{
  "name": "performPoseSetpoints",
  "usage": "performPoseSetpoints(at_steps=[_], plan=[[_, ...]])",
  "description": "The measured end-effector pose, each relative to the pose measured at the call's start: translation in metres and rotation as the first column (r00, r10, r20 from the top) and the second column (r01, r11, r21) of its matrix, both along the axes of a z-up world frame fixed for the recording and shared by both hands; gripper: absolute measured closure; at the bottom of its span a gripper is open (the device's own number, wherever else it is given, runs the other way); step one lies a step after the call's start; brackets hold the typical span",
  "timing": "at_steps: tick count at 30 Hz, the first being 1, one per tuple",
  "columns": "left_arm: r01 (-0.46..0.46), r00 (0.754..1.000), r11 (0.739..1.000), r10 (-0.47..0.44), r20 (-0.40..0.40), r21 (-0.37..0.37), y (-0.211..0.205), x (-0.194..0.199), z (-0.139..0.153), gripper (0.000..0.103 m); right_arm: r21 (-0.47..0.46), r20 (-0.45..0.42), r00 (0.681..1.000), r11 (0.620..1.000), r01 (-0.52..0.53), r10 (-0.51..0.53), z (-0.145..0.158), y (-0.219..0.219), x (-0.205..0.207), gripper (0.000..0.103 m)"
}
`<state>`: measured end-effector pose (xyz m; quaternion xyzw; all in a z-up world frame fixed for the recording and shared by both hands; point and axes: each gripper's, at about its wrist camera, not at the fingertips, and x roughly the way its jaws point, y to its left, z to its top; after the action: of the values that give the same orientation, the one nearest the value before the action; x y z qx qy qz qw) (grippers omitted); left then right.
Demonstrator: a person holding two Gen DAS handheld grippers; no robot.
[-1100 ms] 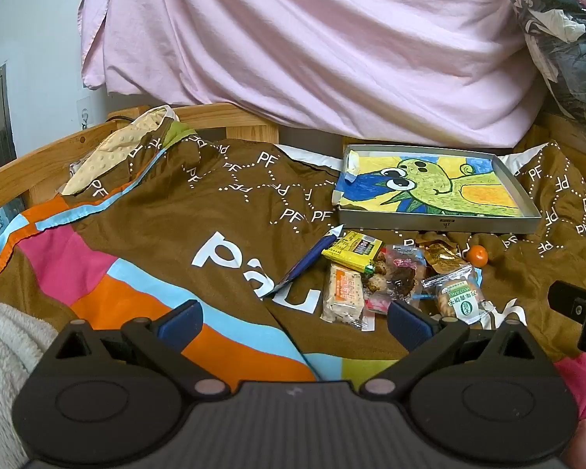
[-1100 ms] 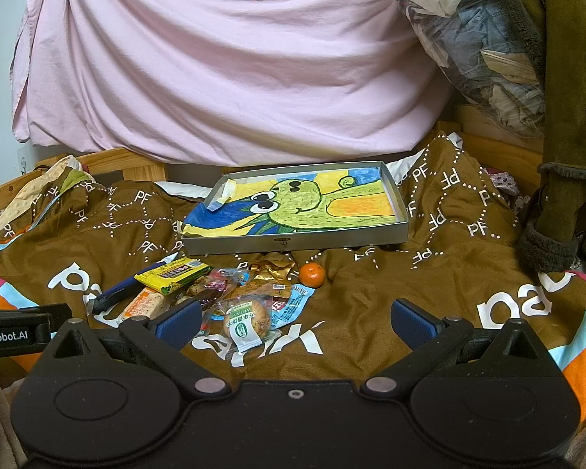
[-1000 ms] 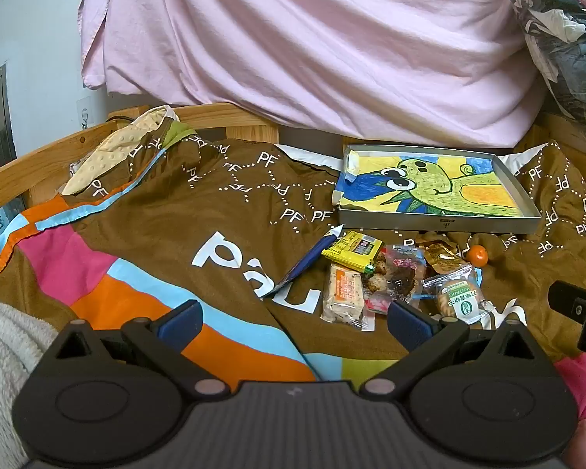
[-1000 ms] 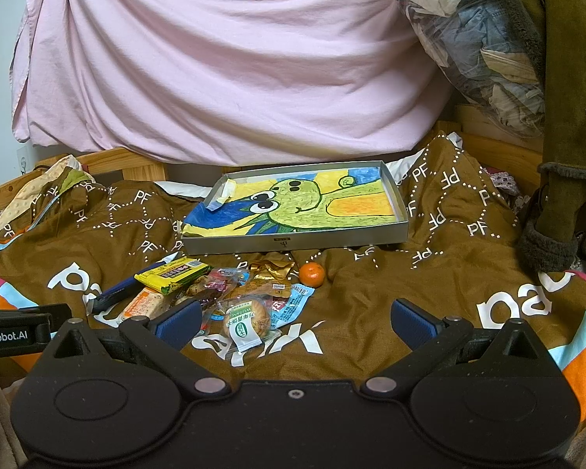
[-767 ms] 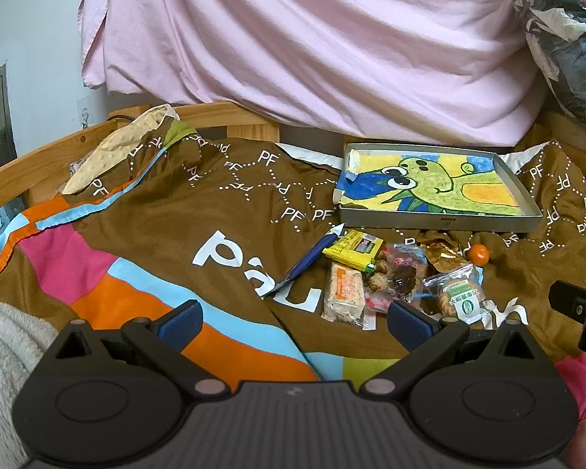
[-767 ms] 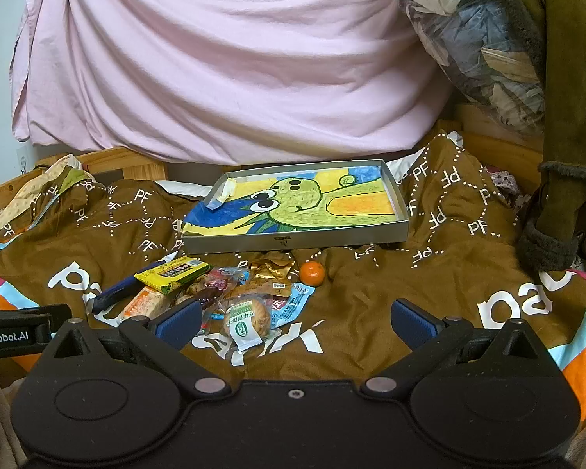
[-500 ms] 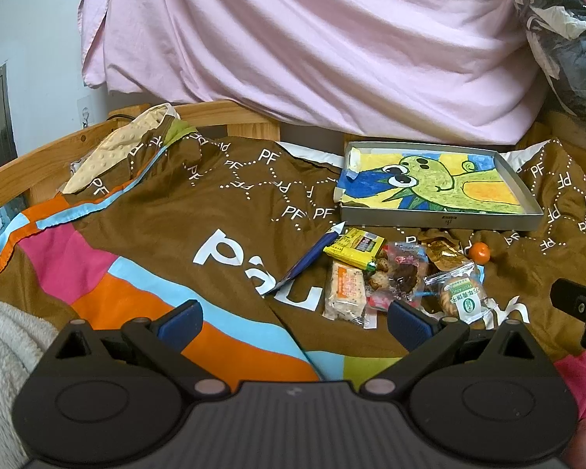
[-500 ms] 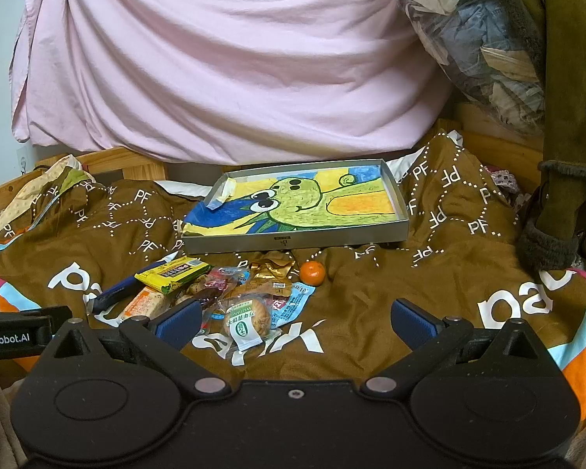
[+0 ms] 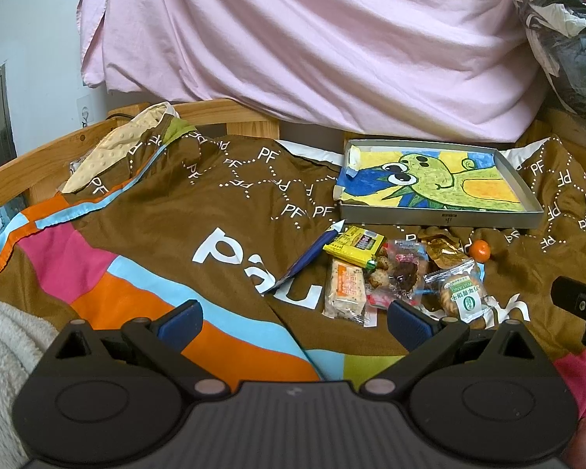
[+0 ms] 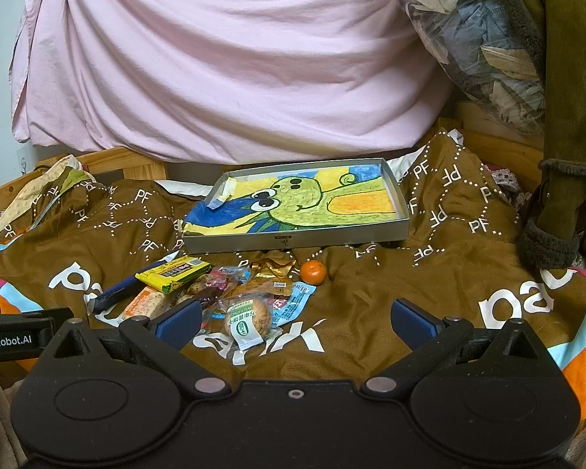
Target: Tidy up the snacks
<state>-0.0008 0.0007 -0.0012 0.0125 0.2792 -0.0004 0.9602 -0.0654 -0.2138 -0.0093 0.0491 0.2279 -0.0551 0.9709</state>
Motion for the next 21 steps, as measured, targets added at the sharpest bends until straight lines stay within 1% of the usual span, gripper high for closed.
performPoseSetpoints(at_steps=[12,16,18,20,21], plan=[[-0.001,1.0,1.0,0.001,-0.003,0.001,0.001,0.0,-0.001,0.0,-0.001,0.001,1.0,1.0,-0.002,0.002,-0.003,0.003,0.003,0.001],[-0.005,1.0,1.0,0.005,-0.021,0.006,0.001,0.003,-0.005,0.0,0.0,0.005,1.0,1.0,-0.004,0.004,0.001,0.006,0.003,0.001],[-0.003,0.999,1.0,0.003,-0.038,0.009,0.0,0.005,-0.004,0.0,0.011,0.028,1.0,1.0,-0.015,0.014,0.005,0.005,0.002,0.001],[0.011,0.998,1.0,-0.01,-0.056,0.016,-0.001,0.009,-0.002,0.0,0.022,0.097,0.994,0.999,-0.042,0.04,0.013,0.004,0.001,0.001],[0.018,0.998,1.0,-0.016,-0.065,0.023,-0.002,0.011,-0.001,0.0,0.018,0.116,0.992,0.999,-0.047,0.045,0.016,0.003,0.002,0.001]])
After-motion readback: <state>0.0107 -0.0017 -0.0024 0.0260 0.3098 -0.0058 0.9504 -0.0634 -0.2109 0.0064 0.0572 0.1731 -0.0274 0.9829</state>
